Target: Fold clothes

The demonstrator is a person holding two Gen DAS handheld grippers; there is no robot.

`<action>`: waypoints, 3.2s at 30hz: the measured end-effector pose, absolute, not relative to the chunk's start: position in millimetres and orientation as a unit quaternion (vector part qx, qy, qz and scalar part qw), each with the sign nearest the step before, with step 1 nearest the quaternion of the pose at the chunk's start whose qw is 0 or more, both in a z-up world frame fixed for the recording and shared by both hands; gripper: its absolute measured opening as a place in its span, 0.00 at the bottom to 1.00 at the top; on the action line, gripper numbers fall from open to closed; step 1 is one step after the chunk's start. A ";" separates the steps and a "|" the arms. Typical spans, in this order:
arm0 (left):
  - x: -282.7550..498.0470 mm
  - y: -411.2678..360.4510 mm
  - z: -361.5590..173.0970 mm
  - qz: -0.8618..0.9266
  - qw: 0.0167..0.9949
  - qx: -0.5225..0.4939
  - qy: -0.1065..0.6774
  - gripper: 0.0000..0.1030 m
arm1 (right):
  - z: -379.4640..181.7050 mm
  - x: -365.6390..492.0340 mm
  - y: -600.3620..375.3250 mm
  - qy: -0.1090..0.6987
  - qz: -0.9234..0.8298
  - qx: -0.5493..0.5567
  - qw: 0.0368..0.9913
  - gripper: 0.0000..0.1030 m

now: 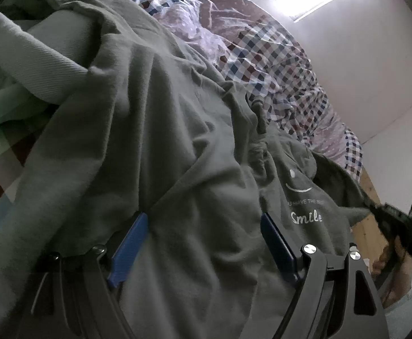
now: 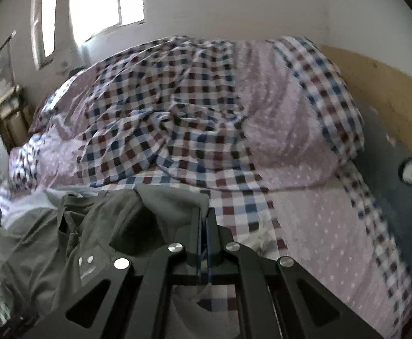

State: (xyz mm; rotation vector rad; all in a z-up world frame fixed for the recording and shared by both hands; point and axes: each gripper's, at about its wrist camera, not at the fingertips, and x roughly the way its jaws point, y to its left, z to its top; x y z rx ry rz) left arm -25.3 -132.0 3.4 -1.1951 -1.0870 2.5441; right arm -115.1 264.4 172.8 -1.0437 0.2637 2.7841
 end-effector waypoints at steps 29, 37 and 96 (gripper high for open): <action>-26.3 -115.3 8.6 0.872 0.054 -0.385 -0.298 0.82 | 96.1 -220.6 212.2 -0.137 0.849 -0.508 -0.040 0.47; -28.0 -115.1 8.0 0.874 0.054 -0.382 -0.296 0.82 | 95.9 -219.4 231.8 -0.075 0.878 -0.473 -0.019 0.03; -30.9 -111.0 5.8 0.882 0.050 -0.379 -0.274 0.82 | 82.3 -93.5 447.0 0.109 0.867 -0.453 0.178 0.03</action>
